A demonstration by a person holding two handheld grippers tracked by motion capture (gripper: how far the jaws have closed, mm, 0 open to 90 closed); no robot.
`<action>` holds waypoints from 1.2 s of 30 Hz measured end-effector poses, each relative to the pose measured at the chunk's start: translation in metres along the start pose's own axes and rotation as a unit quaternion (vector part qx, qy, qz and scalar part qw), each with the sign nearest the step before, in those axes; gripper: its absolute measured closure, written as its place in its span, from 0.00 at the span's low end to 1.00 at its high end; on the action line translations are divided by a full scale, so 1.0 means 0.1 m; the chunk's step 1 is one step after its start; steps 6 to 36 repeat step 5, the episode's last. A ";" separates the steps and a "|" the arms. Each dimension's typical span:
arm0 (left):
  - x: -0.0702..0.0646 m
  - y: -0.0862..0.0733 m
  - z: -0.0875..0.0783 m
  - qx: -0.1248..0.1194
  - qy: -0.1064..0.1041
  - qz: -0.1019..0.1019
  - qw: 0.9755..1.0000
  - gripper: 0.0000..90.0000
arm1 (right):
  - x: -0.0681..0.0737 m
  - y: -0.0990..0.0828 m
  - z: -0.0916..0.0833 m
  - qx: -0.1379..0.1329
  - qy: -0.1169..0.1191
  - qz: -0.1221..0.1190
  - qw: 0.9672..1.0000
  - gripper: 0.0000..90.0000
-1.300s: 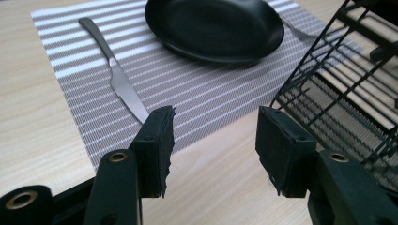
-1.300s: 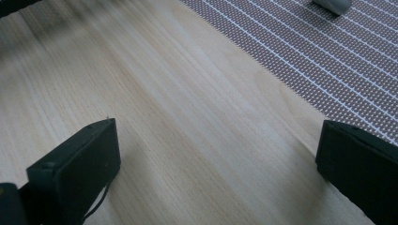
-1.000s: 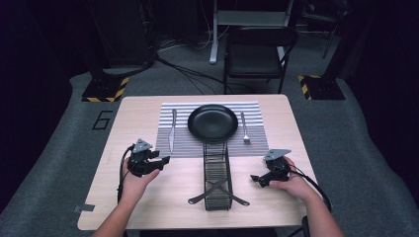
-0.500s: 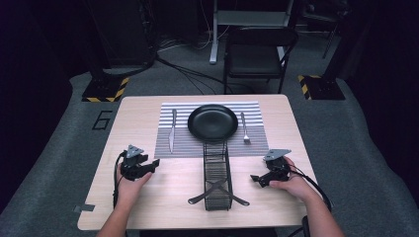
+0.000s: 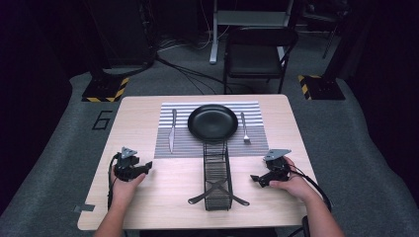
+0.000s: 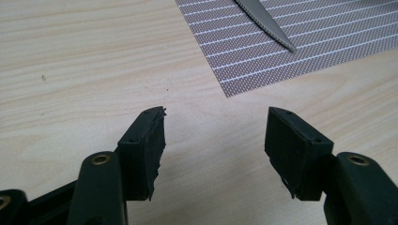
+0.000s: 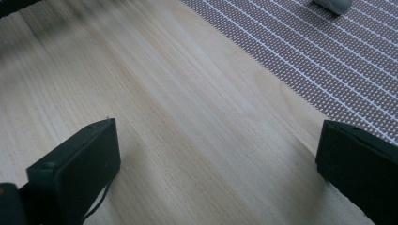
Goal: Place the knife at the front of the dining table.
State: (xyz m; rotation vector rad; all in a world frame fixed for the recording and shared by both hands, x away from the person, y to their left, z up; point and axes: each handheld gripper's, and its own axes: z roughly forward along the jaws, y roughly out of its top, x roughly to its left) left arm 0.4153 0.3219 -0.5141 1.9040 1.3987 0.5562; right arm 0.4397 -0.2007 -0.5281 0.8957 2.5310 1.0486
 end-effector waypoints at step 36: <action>-0.01 -0.02 0.05 -0.010 0.010 0.013 1.000 0.40 | 0.00 0.00 0.00 0.000 0.000 0.001 1.000 0.00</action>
